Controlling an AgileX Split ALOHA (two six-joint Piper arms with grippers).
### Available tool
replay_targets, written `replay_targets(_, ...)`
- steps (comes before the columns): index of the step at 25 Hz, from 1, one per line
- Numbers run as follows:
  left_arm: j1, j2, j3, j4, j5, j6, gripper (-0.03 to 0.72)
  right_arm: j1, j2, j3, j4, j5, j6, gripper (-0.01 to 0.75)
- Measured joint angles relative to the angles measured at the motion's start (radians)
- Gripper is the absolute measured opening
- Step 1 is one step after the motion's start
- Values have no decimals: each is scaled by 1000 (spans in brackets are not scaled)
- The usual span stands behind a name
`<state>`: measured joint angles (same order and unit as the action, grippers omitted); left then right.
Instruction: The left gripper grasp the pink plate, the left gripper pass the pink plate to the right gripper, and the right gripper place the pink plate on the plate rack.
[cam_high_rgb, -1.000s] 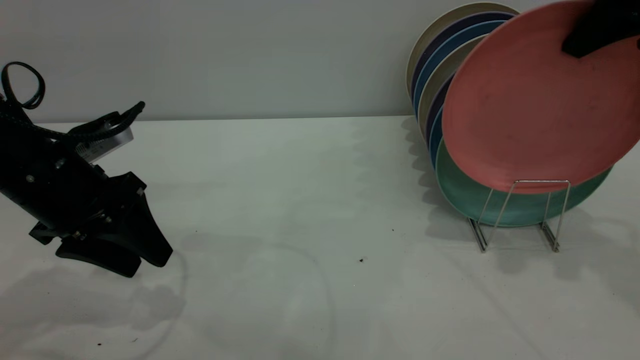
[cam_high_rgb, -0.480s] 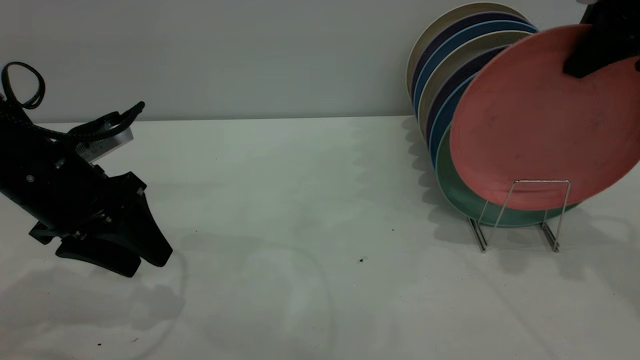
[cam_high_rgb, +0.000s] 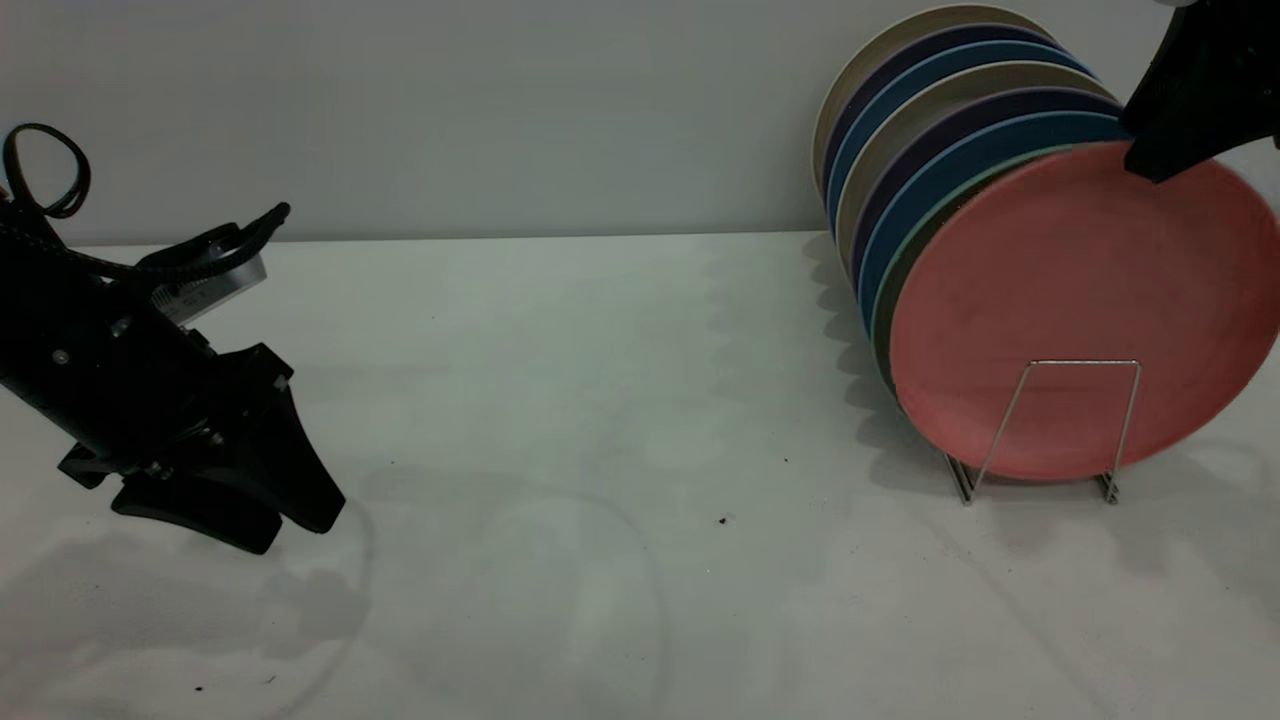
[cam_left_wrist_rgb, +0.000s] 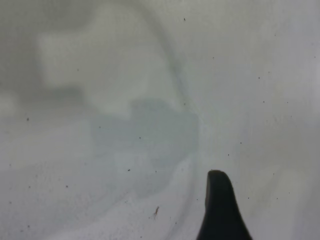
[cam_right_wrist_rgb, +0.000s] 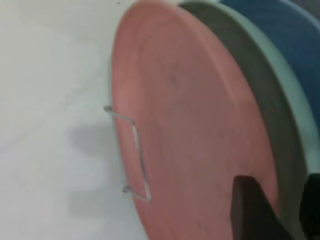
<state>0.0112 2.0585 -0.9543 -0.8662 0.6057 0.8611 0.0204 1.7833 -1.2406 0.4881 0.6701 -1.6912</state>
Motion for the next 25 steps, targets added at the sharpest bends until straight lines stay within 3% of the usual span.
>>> replay_targets(7, 5, -1, -18, 36, 0, -46, 512, 0, -35, 0, -13, 65, 277, 258)
replay_targets(14, 15, -114, -115, 313, 6, -273, 512, 0, -115, -4, -34, 165, 1049, 259)
replay_targets(16, 15, -163, -145, 426, 21, -367, 512, 0, -117, -7, -72, 206, 1185, 259)
replay_targets(21, 15, -312, -169, 665, 100, -601, 512, 0, -130, -7, -169, 343, 1349, 295)
replay_targets(25, 15, -442, -163, 739, 186, -691, 512, 0, -190, -7, -196, 476, 1406, 352)
